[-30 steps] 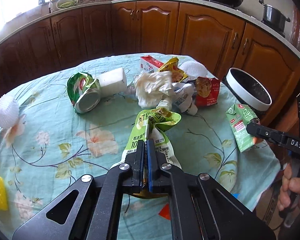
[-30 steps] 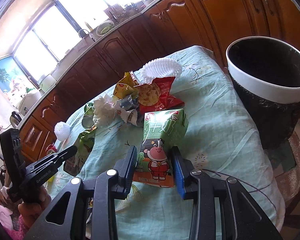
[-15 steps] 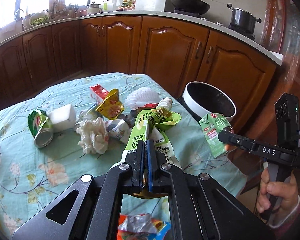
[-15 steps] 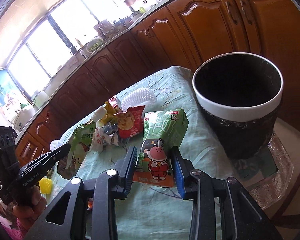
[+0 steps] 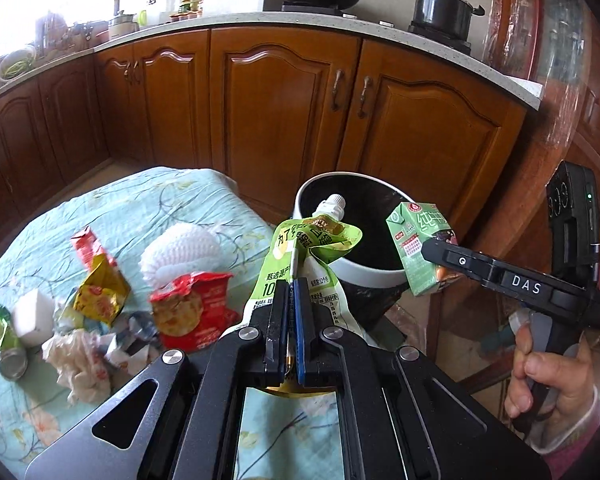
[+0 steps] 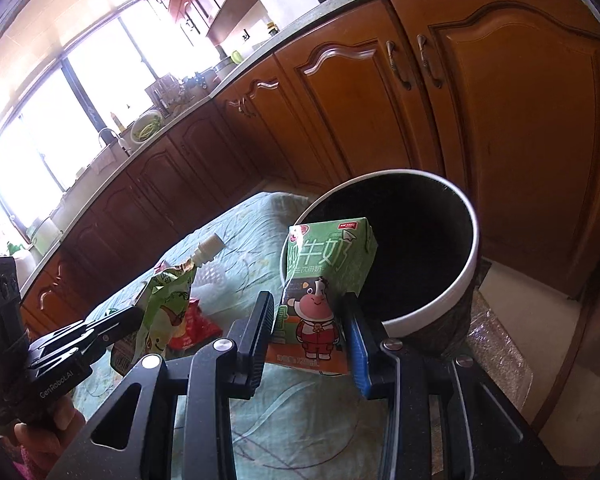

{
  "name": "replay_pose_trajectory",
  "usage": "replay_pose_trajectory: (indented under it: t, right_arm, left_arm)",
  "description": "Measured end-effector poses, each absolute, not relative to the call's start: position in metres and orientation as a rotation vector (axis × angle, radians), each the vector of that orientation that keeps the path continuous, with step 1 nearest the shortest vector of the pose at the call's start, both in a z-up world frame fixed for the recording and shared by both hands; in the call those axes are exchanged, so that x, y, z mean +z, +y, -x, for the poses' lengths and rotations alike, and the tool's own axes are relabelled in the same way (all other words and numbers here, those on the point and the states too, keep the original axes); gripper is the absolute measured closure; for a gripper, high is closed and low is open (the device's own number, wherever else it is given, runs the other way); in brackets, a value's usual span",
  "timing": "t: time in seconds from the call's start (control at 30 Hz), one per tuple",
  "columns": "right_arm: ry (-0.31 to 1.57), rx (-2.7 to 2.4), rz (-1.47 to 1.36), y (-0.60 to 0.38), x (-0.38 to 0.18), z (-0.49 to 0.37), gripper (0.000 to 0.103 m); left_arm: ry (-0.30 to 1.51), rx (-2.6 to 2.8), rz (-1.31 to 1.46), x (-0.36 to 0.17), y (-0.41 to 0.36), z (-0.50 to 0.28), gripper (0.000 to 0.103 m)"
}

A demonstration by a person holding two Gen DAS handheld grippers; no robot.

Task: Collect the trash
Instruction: 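Carry carton and pouch to the bin and open both grippers to drop them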

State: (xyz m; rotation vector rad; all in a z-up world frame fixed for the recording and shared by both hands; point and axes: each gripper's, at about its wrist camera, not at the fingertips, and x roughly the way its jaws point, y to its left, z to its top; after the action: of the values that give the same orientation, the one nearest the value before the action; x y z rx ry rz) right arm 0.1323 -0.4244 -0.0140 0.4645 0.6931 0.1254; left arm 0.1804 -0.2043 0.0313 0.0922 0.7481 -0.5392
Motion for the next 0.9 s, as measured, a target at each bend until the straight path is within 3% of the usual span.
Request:
replay_pose_trajectory:
  t: [0.5, 0.9]
  right_arm:
    - [0.781, 0.065, -0.459, -0.466, -0.034, -0.188, 0.067]
    - [0.846, 0.047, -0.461, -0.478, -0.056, -0.209, 0.067]
  left_arm:
    - [0.835, -0.582, -0.252, 0.019, -0.317, -0.257, 0.101]
    - [0.894, -0.579, -0.341, -0.006, -0.35, -0.281, 0.1]
